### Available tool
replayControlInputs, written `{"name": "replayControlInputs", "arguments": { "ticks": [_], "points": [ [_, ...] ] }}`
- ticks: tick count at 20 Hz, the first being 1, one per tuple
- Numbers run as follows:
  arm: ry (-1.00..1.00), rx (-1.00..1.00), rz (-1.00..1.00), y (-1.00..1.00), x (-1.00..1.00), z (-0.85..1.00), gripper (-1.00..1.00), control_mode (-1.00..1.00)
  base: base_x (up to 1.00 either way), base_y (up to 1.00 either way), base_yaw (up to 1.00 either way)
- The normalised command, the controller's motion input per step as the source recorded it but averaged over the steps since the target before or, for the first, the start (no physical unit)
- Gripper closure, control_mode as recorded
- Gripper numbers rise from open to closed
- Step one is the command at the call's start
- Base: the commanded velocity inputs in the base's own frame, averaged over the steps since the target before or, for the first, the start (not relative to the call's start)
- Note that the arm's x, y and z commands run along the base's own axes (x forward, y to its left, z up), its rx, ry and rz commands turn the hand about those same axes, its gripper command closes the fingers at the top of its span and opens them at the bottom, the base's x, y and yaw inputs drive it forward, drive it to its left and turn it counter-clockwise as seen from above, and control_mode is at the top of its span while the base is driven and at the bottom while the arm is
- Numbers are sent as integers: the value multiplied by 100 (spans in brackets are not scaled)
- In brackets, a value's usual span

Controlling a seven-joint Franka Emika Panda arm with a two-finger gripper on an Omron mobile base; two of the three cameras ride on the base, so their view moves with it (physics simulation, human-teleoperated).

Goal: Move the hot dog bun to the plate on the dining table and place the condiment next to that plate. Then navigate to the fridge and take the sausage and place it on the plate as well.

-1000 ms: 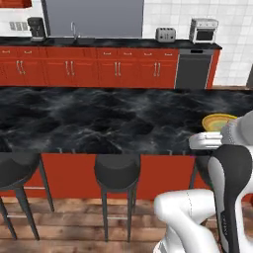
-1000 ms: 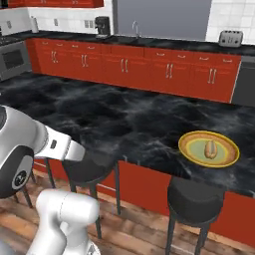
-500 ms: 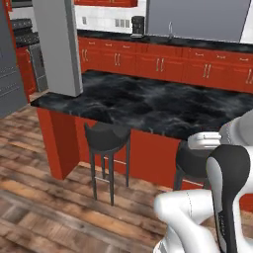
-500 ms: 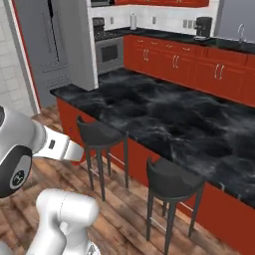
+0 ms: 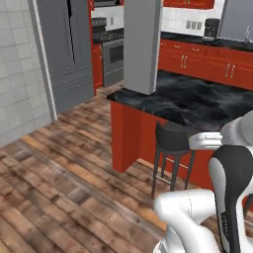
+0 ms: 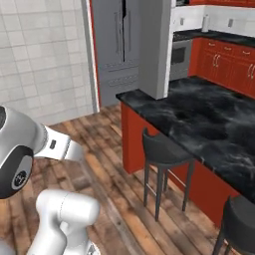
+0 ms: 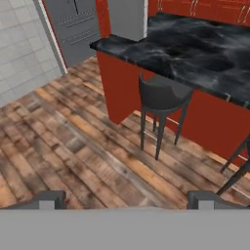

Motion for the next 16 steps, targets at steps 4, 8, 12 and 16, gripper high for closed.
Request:
{"name": "replayControlInputs", "arguments": {
  "ticks": [4,8,12,16],
  "points": [
    [0,0,0,0,0,0,-100,100,98,68,21],
    [0,0,0,0,0,0,-100,100,100,64,12],
    [0,0,0,0,0,0,-100,100,100,62,4],
    [0,0,0,0,0,0,-100,100,100,61,0]
  ]
}}
